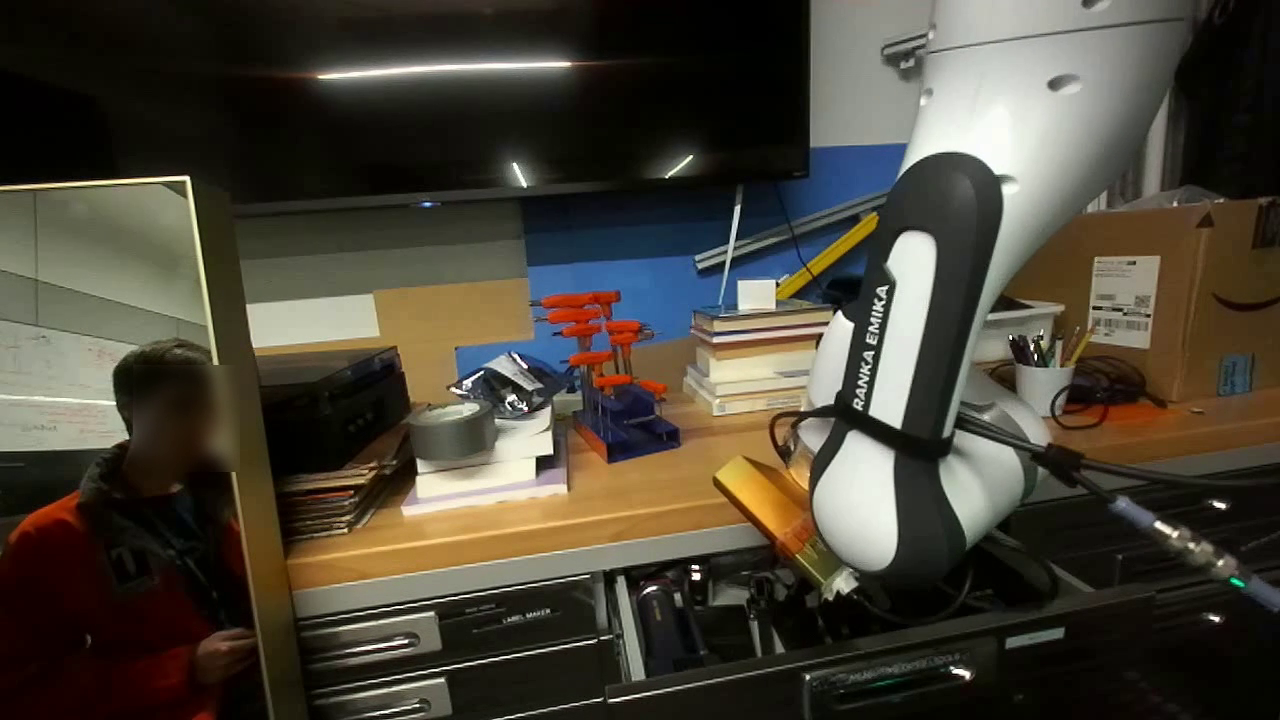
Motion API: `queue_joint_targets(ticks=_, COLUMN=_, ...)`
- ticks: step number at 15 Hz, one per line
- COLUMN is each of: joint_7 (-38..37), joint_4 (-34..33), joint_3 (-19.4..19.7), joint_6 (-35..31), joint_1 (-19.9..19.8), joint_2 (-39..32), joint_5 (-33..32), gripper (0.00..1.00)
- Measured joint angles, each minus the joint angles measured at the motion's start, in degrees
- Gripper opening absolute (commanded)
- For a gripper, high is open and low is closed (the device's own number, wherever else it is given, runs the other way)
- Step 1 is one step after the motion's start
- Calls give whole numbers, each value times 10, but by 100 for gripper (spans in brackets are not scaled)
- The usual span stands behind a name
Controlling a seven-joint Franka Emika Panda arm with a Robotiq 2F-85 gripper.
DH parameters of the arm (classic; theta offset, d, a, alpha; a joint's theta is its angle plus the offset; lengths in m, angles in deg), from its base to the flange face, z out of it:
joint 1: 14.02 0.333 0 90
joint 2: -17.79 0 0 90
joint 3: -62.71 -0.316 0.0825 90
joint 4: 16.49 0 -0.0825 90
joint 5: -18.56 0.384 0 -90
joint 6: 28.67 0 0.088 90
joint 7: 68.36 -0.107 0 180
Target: Place the black objects inside the open drawer, push the drawer closed
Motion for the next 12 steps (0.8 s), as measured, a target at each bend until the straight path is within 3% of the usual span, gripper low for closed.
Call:
queue_joint_targets(ticks=5, joint_7=-21, joint_4=3, joint_3=24, joint_6=-74, joint_1=64, joint_2=-50, joint_5=99, gripper=25)
queue_joint_targets(ticks=9, joint_7=53, joint_4=-4, joint_3=-41, joint_6=-108, joint_1=48, joint_2=-68, joint_5=258, gripper=25)
queue_joint_targets(ticks=12, joint_7=100, joint_4=-15, joint_3=-85, joint_6=-130, joint_1=26, joint_2=-74, joint_5=328, gripper=25)
